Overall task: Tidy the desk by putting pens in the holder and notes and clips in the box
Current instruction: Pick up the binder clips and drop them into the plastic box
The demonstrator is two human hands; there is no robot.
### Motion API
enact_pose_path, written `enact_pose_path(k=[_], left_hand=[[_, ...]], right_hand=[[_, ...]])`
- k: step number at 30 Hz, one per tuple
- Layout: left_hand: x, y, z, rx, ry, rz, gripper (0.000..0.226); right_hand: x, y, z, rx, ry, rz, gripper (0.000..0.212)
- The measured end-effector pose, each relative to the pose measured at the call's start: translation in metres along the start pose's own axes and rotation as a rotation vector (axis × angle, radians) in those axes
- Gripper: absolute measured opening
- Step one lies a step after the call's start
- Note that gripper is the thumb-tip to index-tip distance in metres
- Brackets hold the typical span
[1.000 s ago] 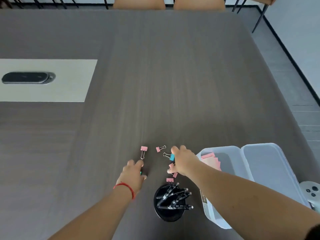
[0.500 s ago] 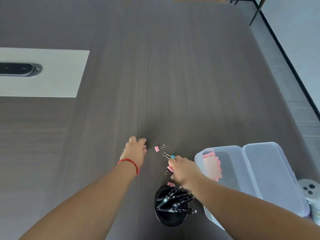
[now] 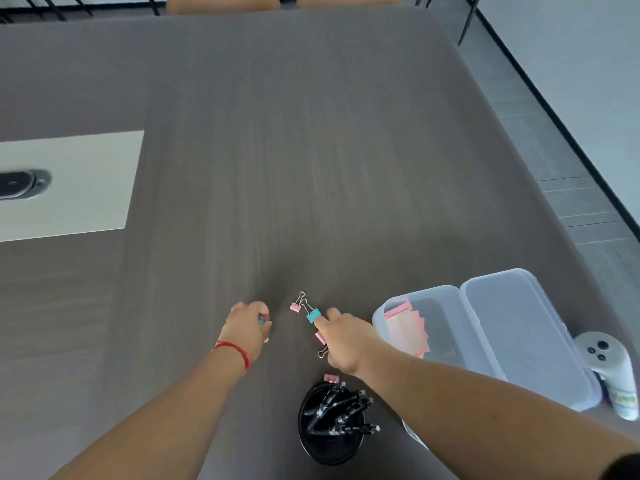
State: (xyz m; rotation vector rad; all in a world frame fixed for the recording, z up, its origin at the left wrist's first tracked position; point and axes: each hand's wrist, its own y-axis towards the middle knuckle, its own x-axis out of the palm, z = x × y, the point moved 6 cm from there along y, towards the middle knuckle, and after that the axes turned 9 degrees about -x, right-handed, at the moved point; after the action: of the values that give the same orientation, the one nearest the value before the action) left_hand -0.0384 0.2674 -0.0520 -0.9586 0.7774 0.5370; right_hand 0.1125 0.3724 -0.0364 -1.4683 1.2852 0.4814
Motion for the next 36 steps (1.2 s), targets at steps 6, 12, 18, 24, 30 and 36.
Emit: enact_pose_path(k=[6, 12, 18, 24, 30, 36], left_hand=[[-0.019, -0.01, 0.001, -0.011, -0.062, 0.009, 0.012], [-0.05, -0.04, 0.057, 0.123, -0.142, 0.037, 0.008], [-0.064, -0.093, 0.172, 0.466, -0.099, -0.041, 0.009], [0.058, -0.13, 0.263, 0.703, 0.474, -0.297, 0.021], [0.145, -0.123, 0.269, 0.767, 1.1, -0.276, 0.042], [0.17, -0.092, 0.257, 0.702, 1.128, -0.311, 0.053]], right_hand=[[0.005, 0.001, -0.004, 0.006, -0.018, -0.108, 0.038], [-0.022, -0.024, -0.001, 0.064, 0.133, -0.059, 0.035], [-0.093, -0.126, 0.057, 0.247, 0.45, 0.306, 0.02], [-0.011, -0.183, 0.1, 0.453, 0.348, -0.027, 0.03], [0.048, -0.171, 0.103, 0.468, 0.248, -0.149, 0.049], [0.057, -0.166, 0.115, 0.484, 0.194, -0.147, 0.05]])
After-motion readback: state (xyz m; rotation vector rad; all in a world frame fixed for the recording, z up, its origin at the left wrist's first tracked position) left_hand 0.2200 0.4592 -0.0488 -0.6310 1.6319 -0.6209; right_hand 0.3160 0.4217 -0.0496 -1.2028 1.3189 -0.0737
